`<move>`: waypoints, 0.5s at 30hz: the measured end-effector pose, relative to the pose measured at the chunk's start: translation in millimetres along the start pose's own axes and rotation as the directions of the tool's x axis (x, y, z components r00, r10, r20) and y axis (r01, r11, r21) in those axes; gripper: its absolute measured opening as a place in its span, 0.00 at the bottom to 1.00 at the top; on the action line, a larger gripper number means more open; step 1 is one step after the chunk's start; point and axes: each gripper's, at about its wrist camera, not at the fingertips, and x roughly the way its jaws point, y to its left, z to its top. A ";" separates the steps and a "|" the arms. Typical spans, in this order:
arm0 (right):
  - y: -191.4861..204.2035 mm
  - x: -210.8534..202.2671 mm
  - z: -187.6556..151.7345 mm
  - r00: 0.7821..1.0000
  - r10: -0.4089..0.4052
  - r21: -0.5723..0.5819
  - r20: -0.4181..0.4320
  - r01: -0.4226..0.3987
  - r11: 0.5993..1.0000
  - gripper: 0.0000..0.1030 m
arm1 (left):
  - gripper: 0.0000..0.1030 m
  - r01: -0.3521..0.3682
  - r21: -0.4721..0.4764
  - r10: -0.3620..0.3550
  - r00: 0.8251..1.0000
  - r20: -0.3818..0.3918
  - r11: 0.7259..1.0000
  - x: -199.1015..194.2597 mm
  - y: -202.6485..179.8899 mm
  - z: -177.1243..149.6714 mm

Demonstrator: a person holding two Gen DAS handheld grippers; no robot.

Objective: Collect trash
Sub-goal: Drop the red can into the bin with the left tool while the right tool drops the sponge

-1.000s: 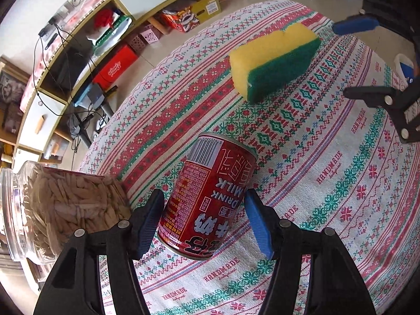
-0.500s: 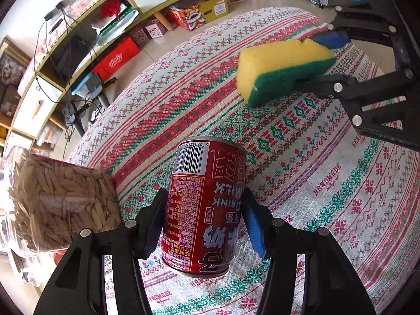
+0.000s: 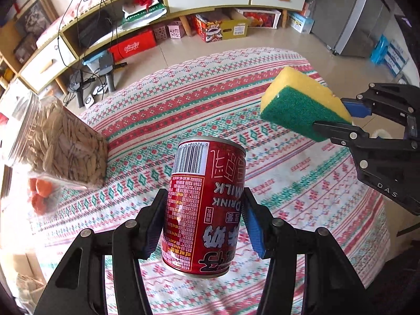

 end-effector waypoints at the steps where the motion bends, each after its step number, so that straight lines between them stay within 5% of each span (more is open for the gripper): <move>1: -4.9 -7.6 -3.5 1.000 0.001 0.032 0.002 -0.001 0.999 0.28 | 0.56 0.003 -0.010 -0.003 1.000 0.010 1.000 -5.6 -7.1 -2.9; 6: -26.2 -48.7 -23.2 1.000 -0.004 0.175 0.031 -0.001 0.985 0.28 | 0.56 0.071 -0.065 -0.068 0.997 0.041 0.995 -28.0 -42.5 -14.9; 15: -68.5 -122.9 -87.0 0.994 -0.072 0.400 0.087 0.032 0.916 0.28 | 0.56 0.113 -0.031 -0.110 0.991 0.080 0.993 -42.5 -98.0 -39.5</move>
